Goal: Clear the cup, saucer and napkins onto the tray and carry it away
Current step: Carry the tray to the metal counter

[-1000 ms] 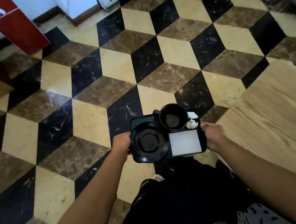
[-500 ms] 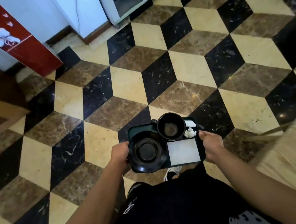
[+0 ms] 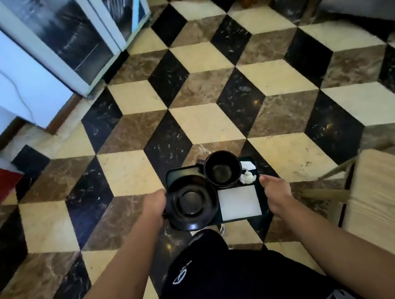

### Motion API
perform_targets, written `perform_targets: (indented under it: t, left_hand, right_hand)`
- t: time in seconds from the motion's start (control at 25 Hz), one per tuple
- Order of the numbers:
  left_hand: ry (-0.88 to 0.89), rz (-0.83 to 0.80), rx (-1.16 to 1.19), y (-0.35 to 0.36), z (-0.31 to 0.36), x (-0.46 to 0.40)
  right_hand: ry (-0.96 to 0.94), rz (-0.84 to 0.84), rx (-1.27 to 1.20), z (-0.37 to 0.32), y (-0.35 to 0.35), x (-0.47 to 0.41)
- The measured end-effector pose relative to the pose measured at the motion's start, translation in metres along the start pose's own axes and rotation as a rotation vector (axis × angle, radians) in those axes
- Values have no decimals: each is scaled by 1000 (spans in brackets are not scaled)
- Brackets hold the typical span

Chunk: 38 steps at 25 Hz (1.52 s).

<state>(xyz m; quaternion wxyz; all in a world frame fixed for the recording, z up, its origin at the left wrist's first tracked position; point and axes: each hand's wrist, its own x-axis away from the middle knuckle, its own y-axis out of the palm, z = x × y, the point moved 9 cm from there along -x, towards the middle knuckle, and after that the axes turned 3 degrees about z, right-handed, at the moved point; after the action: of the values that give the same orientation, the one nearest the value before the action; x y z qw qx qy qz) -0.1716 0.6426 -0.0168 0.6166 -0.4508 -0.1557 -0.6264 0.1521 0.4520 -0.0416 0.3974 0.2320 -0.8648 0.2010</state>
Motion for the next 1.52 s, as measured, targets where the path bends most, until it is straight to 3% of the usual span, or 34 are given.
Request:
perform_targets:
  t: [0.44,0.72,1.52]
  left_hand:
    - [92,-293,-282,248,252,-87]
    - [139,-417,-451,398,361,-91]
    - [213,-400,-531,808,600,-66]
  right_hand:
    - [57,292,-269,-151,-59,-142]
    - [47,402,-415,-230,-104,-217]
    - [43,459,-578,-544,-294,-477]
